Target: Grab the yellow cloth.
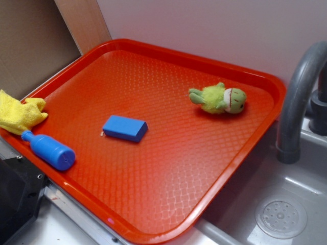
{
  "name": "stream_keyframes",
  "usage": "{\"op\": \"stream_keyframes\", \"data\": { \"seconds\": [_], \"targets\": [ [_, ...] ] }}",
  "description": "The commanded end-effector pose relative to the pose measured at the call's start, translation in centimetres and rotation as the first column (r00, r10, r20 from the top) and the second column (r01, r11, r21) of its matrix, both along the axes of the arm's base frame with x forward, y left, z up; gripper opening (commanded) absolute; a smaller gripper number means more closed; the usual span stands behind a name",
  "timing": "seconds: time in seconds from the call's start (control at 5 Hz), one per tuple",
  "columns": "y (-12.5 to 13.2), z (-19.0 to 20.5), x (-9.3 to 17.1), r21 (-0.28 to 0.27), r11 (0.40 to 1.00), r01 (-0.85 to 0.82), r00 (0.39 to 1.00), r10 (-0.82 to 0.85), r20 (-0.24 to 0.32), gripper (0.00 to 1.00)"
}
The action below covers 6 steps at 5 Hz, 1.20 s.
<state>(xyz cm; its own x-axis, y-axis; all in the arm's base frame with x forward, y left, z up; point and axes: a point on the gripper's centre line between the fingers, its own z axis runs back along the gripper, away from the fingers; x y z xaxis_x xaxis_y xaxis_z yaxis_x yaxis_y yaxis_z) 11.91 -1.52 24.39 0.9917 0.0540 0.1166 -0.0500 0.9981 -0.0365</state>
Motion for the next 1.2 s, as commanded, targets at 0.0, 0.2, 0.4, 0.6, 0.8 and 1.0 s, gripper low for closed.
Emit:
{"op": "stream_keyframes", "data": {
  "seconds": [0.0, 0.2, 0.4, 0.6, 0.8, 1.0],
  "targets": [
    [0.0, 0.0, 0.0, 0.0, 1.0, 0.0, 1.0, 0.0, 0.0, 1.0],
    [4.3, -5.0, 3.1, 0.127, 0.963, -0.24, 0.968, 0.247, -0.048, 1.0],
    [8.9, -10.0, 4.5, 0.201, 0.868, -0.455, 0.871, 0.48, -0.102, 1.0],
    [10.5, -14.5, 3.2, 0.254, 0.73, -0.635, 0.743, 0.667, -0.059, 1.0],
    [10.9, -16.2, 1.2, 0.291, 0.707, -0.645, 0.724, 0.687, -0.065, 1.0],
    [12.1, -18.0, 0.0, 0.299, 0.742, -0.601, 0.761, 0.645, -0.07, 1.0]
  ]
}}
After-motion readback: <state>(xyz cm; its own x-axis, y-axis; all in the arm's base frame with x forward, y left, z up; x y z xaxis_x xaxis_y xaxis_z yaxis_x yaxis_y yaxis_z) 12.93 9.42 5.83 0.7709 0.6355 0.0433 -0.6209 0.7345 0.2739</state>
